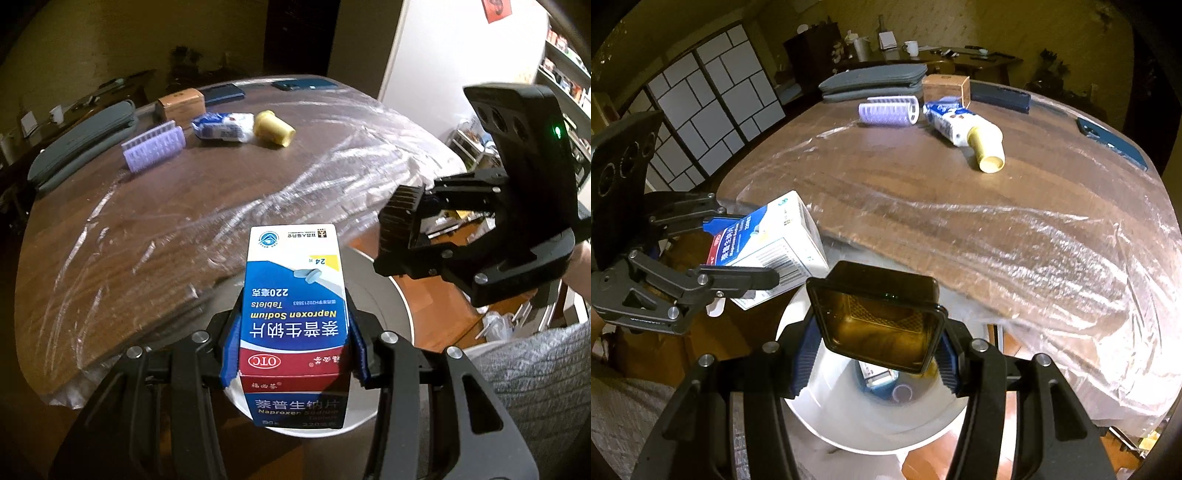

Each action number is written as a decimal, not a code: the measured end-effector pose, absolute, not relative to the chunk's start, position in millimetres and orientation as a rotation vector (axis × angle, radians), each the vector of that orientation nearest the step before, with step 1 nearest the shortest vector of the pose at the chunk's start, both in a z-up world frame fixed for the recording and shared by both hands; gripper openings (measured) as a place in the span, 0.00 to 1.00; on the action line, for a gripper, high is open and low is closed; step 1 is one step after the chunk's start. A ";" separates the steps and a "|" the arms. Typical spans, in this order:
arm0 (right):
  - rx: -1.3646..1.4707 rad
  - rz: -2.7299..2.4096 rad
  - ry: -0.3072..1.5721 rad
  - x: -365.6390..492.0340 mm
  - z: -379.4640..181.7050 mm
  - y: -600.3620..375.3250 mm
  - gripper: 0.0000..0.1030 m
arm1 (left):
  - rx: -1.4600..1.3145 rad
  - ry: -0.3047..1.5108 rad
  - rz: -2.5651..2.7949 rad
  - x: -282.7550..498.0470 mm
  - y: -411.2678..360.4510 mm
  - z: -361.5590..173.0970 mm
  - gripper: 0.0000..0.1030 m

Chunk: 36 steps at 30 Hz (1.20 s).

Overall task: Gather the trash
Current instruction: 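Carry the Naproxen box and brown bottle over the white bin with both tools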

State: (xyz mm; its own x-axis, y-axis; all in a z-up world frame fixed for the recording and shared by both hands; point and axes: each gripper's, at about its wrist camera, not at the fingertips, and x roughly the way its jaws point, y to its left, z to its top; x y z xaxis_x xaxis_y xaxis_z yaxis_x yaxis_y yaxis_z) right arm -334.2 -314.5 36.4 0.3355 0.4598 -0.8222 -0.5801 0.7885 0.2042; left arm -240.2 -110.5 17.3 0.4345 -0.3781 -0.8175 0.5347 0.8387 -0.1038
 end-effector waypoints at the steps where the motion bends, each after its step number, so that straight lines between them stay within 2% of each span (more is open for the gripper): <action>1: -0.138 0.681 1.028 -334.8 35.2 -314.6 0.52 | 0.188 0.974 -0.580 -242.1 -111.8 15.4 0.46; 36: -0.219 0.668 1.158 -336.1 -27.3 -304.5 0.52 | 0.251 1.145 -0.554 -254.4 -126.1 -58.5 0.46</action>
State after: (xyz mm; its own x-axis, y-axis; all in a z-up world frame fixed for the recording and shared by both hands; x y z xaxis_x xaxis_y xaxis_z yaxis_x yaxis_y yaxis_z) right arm -336.1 -304.5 -27.3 0.2347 0.3732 -0.8976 -0.5904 0.7883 0.1734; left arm -254.4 -126.1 -58.5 0.2982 -0.2869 -0.9104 0.5363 0.8394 -0.0889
